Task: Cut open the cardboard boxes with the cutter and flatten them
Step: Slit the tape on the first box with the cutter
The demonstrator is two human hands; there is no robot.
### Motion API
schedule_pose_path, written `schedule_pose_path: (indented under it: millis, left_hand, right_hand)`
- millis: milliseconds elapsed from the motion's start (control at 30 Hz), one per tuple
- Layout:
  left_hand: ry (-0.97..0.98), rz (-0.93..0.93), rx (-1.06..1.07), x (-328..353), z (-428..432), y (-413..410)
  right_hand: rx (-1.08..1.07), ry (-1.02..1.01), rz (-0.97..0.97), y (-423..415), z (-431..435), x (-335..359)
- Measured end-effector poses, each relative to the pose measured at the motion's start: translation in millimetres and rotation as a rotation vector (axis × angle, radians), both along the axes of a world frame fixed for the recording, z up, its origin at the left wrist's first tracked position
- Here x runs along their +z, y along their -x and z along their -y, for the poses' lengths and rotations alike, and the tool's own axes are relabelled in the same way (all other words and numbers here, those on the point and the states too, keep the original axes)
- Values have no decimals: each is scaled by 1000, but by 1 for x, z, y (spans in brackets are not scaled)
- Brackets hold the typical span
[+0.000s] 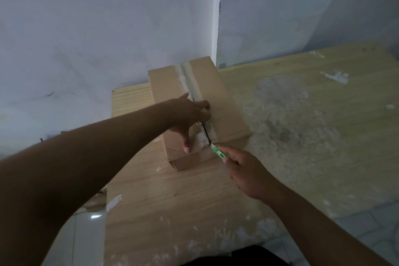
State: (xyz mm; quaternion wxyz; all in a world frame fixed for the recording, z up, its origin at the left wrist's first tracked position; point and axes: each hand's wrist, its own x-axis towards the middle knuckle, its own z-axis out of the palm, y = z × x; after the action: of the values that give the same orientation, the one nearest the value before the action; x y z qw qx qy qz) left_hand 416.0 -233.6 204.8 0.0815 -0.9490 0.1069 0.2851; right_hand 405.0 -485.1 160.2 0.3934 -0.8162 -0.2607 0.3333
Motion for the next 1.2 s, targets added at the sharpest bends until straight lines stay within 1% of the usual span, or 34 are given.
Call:
schedule_pose_path:
  millis: [67, 100, 133, 200, 300, 433, 500, 567, 767, 800, 833, 900, 933, 967, 1000, 1067, 1133, 1200]
  left_hand:
    - [7, -6, 4, 2, 2, -2]
    - [9, -9, 5, 4, 3, -3]
    - [7, -12, 12, 6, 4, -4]
    - [4, -15, 33, 9, 6, -7]
    - [-4, -19, 39, 10, 7, -10]
    - [-17, -11, 42, 10, 4, -12]
    - [-32, 1, 28, 11, 4, -13]
    - [-40, 4, 16, 11, 5, -14]
    - [-33, -8, -3, 11, 5, -15]
    - [-37, -6, -13, 10, 5, -14]
    - [-42, -2, -22, 10, 4, -14]
    - [-48, -1, -35, 9, 5, -15]
    - [-46, -3, -35, 8, 5, -16]
    - [-44, -3, -33, 8, 5, -16]
    - [-44, -4, -32, 8, 5, -17]
    - [-41, -8, -31, 7, 4, -17]
    - [-40, -9, -28, 7, 4, -17]
    - [-42, -10, -27, 8, 5, -17]
  right_hand:
    - [-11, -28, -104, -6, 5, -6]
    - [-13, -32, -97, -8, 6, -8]
    - [-7, -29, -53, -8, 7, -9]
    - [8, 0, 104, -7, 9, -10]
    - [-16, 22, 290, -3, 5, -12]
    - [-12, 123, 460, 5, -3, -12]
    - [-46, 94, 508, 6, -4, -9]
    - [-49, 66, 450, 3, -6, -8]
    - [50, 152, 214, -20, -13, -9]
    - [62, 153, 139, -24, -12, -9]
    - [55, 134, 11, -29, -10, -9]
    - [27, 82, -312, -36, -6, -11]
    - [29, 63, -431, -38, -3, -12]
    - [44, 53, -487, -40, -1, -13]
    - [62, 52, -499, -40, 1, -13]
    - [85, 65, -463, -41, 4, -15]
    - [102, 80, -372, -43, 5, -16]
    - [128, 88, -228, -45, 4, -17]
